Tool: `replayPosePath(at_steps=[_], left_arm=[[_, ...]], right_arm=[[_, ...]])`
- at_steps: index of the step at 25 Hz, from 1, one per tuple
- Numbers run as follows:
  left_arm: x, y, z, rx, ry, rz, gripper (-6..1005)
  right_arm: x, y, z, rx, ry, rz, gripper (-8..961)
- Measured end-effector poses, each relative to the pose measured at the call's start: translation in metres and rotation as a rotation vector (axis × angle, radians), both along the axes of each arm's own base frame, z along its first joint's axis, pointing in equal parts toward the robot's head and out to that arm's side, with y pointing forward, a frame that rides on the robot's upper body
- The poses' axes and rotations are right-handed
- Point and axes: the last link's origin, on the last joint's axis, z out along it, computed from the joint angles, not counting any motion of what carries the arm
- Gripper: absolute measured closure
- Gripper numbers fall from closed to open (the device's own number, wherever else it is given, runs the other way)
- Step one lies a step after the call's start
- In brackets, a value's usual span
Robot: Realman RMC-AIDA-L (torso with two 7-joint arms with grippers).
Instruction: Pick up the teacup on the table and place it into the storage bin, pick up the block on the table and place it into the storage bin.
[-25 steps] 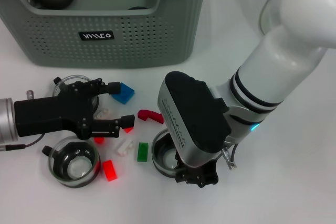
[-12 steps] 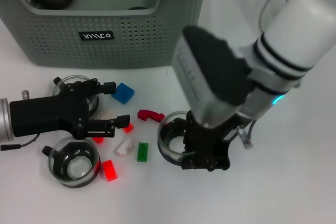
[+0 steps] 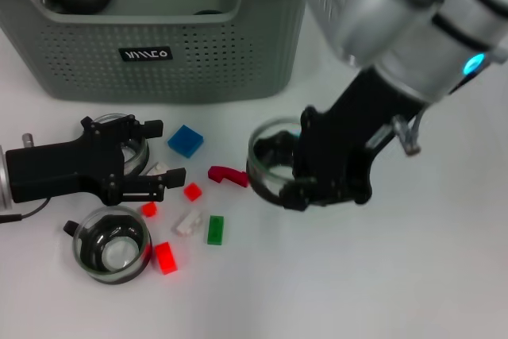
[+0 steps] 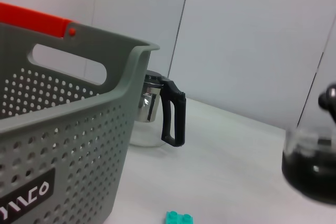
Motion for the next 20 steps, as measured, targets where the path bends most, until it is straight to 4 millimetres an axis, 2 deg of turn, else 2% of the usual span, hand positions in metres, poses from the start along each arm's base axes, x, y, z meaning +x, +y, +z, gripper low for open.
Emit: replayPosePath(at_steps=[5,8,9,13,15,16,17,20], left_arm=[[-0.001,0.001,0.000,0.000,0.006,0.003,110],[0.000,0.001,-0.001,-0.003,0.007,0.004,110],[0.001,0.002,-0.002,-0.003,0.004,0.001,110],[0.002,0.002,-0.003,-0.007,0.000,-0.002,111],[0.003,0.003,-0.005,-0.008,-0.002,-0.004,111],[0.004,0.003,-0.005,-0.009,-0.002,-0.004,111],[0.004,0.003,-0.006,-0.011,-0.003,-0.006,111],[0.007,0.005,-0.008,-0.022,0.000,-0.016,111]], right_arm=[[-0.026,0.013,0.019,0.039,0.080,0.005,895],[-0.041,0.021,0.024,0.073,0.117,0.035,894],[-0.052,0.029,0.023,0.132,0.144,0.061,894],[-0.064,0.041,0.017,0.219,0.182,0.091,893],[-0.071,0.051,0.013,0.283,0.221,0.109,893],[-0.079,0.062,0.008,0.349,0.280,0.124,893],[-0.079,0.062,0.008,0.349,0.280,0.124,893],[-0.089,0.079,0.000,0.423,0.360,0.143,894]])
